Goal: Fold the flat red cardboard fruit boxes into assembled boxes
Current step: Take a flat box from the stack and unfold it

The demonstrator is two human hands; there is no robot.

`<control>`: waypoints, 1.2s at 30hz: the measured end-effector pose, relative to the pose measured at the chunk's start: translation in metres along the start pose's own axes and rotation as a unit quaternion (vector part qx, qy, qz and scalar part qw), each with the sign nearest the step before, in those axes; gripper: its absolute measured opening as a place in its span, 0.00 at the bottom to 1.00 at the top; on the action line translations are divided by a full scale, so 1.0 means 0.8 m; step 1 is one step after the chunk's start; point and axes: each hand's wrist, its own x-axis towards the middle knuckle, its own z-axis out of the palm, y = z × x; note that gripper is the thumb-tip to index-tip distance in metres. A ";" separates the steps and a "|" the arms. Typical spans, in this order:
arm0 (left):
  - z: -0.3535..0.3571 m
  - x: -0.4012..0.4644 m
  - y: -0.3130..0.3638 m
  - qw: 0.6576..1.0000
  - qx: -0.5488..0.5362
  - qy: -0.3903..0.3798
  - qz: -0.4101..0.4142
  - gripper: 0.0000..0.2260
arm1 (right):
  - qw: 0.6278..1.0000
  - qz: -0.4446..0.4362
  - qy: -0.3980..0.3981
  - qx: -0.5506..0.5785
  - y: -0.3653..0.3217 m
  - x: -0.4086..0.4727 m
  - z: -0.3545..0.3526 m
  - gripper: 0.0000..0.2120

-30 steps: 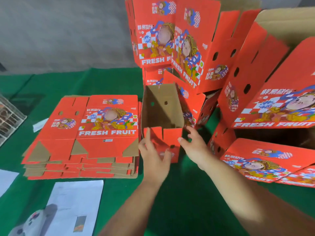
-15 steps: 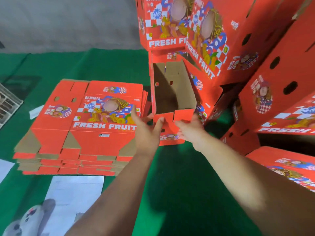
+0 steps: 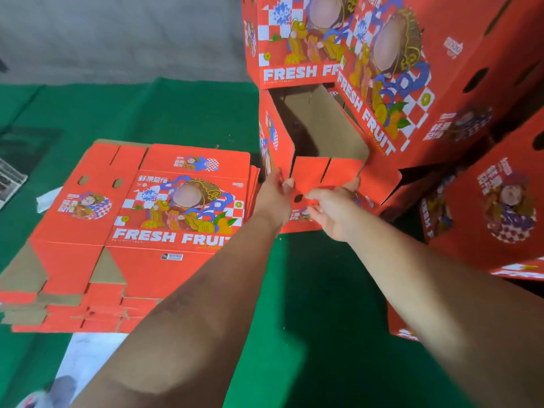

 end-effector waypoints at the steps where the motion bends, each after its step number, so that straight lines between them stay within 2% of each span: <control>1: 0.002 0.002 0.002 1.000 -0.002 -0.002 0.004 0.12 | 1.000 0.002 0.004 0.005 0.002 0.005 -0.002 0.54; 3: 0.002 0.004 0.001 1.000 -0.009 -0.010 0.001 0.12 | 1.000 0.003 0.001 0.006 0.004 0.005 -0.004 0.55; 5: -0.003 -0.004 -0.008 1.000 -0.008 -0.026 0.001 0.15 | 0.998 -0.019 0.015 -0.055 0.008 -0.003 -0.005 0.54; 8: -0.017 -0.035 -0.035 1.000 0.023 -0.012 0.013 0.19 | 0.972 -0.092 0.131 -0.170 0.029 -0.024 -0.007 0.47; 10: -0.033 -0.058 -0.064 0.988 0.137 0.065 0.040 0.19 | 0.961 -0.121 0.176 -0.174 0.045 -0.038 -0.002 0.45; 12: -0.053 -0.082 -0.093 0.933 0.331 0.137 0.018 0.25 | 0.957 -0.120 0.189 -0.183 0.062 -0.053 0.007 0.46; 14: -0.067 -0.106 -0.116 0.884 0.450 0.118 -0.047 0.35 | 0.969 -0.099 0.155 -0.164 0.080 -0.069 0.014 0.42; 15: -0.070 -0.115 -0.124 0.871 0.479 0.093 -0.059 0.36 | 0.977 -0.071 0.123 -0.161 0.090 -0.077 0.017 0.35; 17: -0.072 -0.130 -0.128 0.859 0.506 0.063 -0.054 0.34 | 0.980 0.027 0.023 -0.195 0.106 -0.097 0.023 0.20; 18: -0.072 -0.138 -0.125 0.856 0.511 0.056 -0.050 0.33 | 0.974 0.074 -0.026 -0.214 0.114 -0.109 0.027 0.16; 20: -0.068 -0.159 -0.115 0.861 0.504 0.047 -0.048 0.31 | 0.965 0.121 -0.085 -0.218 0.131 -0.126 0.035 0.12; 22: -0.059 -0.182 -0.105 0.878 0.474 0.051 -0.040 0.30 | 0.970 0.123 -0.117 -0.174 0.141 -0.136 0.041 0.11; 25: -0.041 -0.230 -0.089 0.903 0.425 0.061 0.002 0.27 | 0.979 0.132 -0.118 -0.100 0.141 -0.146 0.040 0.08; 28: -0.053 -0.280 -0.082 0.954 0.276 0.060 0.098 0.23 | 0.985 0.095 -0.094 -0.108 0.129 -0.157 0.027 0.08; 30: -0.095 -0.302 -0.087 0.967 0.191 0.122 0.116 0.23 | 0.986 0.064 -0.090 -0.122 0.118 -0.166 0.009 0.11; 31: -0.124 -0.305 -0.097 0.957 0.191 0.188 0.107 0.23 | 0.986 0.051 -0.087 -0.136 0.111 -0.168 -0.004 0.12; 33: -0.187 -0.307 -0.122 0.923 0.228 0.310 0.011 0.30 | 0.983 0.030 -0.079 -0.163 0.096 -0.172 -0.034 0.12; 34: -0.213 -0.309 -0.136 0.912 0.225 0.338 -0.053 0.33 | 0.983 0.017 -0.079 -0.166 0.091 -0.174 -0.048 0.13; 36: -0.241 -0.316 -0.154 0.929 0.142 0.318 -0.129 0.30 | 0.983 -0.010 -0.082 -0.164 0.081 -0.179 -0.073 0.14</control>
